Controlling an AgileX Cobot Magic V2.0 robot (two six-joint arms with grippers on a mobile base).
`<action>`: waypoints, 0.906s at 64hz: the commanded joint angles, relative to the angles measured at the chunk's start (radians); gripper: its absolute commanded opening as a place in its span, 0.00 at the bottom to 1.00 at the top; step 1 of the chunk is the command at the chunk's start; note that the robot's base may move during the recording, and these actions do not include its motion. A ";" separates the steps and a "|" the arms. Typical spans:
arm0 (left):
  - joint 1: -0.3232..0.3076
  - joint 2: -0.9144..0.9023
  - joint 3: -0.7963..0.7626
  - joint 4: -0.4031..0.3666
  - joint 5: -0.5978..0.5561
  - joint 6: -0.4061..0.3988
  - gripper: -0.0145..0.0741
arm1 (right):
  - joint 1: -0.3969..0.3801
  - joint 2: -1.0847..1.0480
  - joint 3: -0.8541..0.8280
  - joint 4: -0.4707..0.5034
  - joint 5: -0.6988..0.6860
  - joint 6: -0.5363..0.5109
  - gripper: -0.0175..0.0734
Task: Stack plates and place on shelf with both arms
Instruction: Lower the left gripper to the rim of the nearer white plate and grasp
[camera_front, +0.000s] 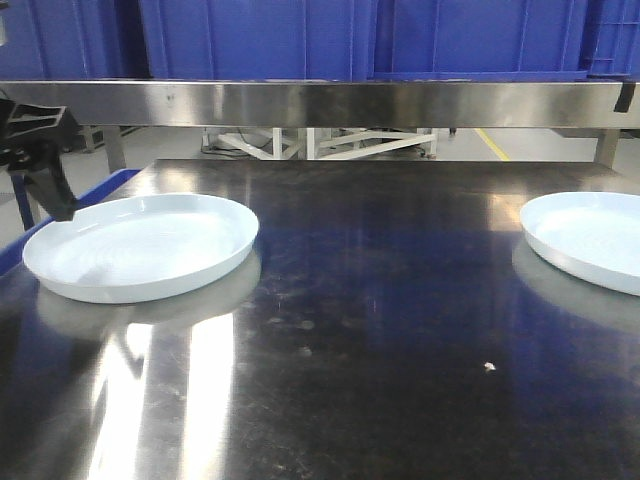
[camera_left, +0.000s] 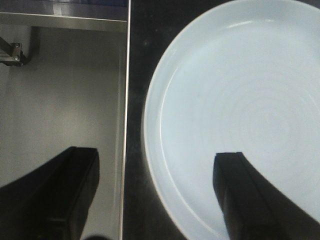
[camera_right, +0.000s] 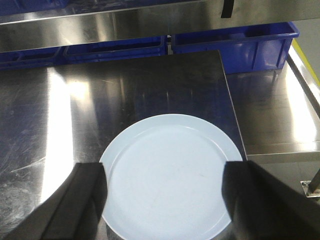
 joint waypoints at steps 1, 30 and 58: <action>-0.007 -0.017 -0.054 -0.004 -0.059 0.001 0.76 | -0.007 0.000 -0.039 -0.005 -0.090 -0.007 0.84; 0.045 0.067 -0.105 0.025 -0.051 0.001 0.76 | -0.007 0.000 -0.039 -0.005 -0.090 -0.007 0.84; 0.046 0.106 -0.105 0.063 -0.059 0.001 0.76 | -0.007 0.000 -0.039 -0.005 -0.089 -0.007 0.84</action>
